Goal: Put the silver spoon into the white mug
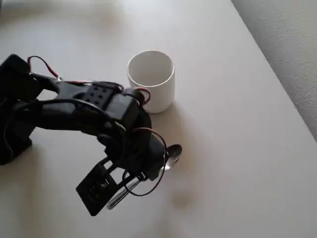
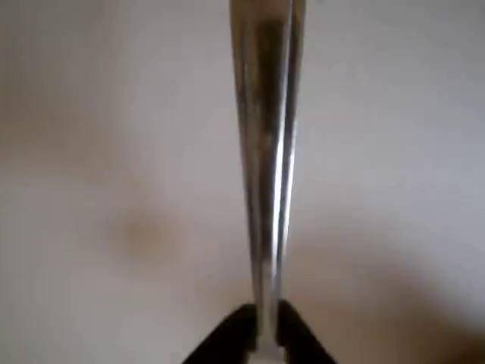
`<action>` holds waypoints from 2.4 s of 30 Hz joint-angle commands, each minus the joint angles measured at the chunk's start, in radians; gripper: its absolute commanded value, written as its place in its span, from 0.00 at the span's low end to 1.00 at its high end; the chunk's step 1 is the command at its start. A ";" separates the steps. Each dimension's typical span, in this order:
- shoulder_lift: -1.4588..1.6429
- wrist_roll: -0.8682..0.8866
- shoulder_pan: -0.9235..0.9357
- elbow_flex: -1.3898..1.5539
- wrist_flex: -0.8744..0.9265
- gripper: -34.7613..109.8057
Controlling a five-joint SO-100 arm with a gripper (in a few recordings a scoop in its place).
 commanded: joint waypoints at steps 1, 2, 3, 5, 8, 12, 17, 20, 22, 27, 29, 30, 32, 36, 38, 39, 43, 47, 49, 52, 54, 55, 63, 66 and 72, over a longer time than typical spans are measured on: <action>0.051 -0.023 -0.026 -0.193 0.104 0.23; 0.077 -0.031 -0.038 -0.189 0.106 0.23; 0.098 -0.032 -0.049 -0.189 0.107 0.23; 0.138 -0.051 -0.078 -0.192 0.107 0.23; 0.190 -0.098 -0.138 -0.196 0.106 0.23; 0.242 -0.163 -0.219 -0.196 0.101 0.23; 0.299 -0.238 -0.299 -0.198 0.100 0.23; 0.339 -0.293 -0.336 -0.189 0.106 0.23; 0.354 -0.337 -0.362 -0.189 0.107 0.23; 0.368 -0.471 -0.411 -0.198 0.100 0.23; 0.371 -0.554 -0.428 -0.198 0.101 0.23; 0.373 -0.584 -0.433 -0.198 0.103 0.23; 0.382 -0.611 -0.436 -0.192 0.106 0.23; 0.391 -0.669 -0.442 -0.183 0.110 0.23; 0.387 -0.710 -0.451 -0.183 0.110 0.23; 0.385 -0.729 -0.456 -0.183 0.110 0.23; 0.385 -0.787 -0.476 -0.178 0.110 0.23; 0.379 -0.825 -0.491 -0.156 0.112 0.23; 0.364 -0.838 -0.492 -0.155 0.112 0.23; 0.359 -0.862 -0.500 -0.100 0.112 0.23; 0.359 -0.873 -0.506 -0.055 0.112 0.23; 0.354 -0.874 -0.508 -0.046 0.112 0.23; 0.295 -0.879 -0.509 -0.040 0.110 0.23; 0.279 -0.881 -0.509 -0.040 0.110 0.23; 0.242 -0.884 -0.511 -0.040 0.109 0.23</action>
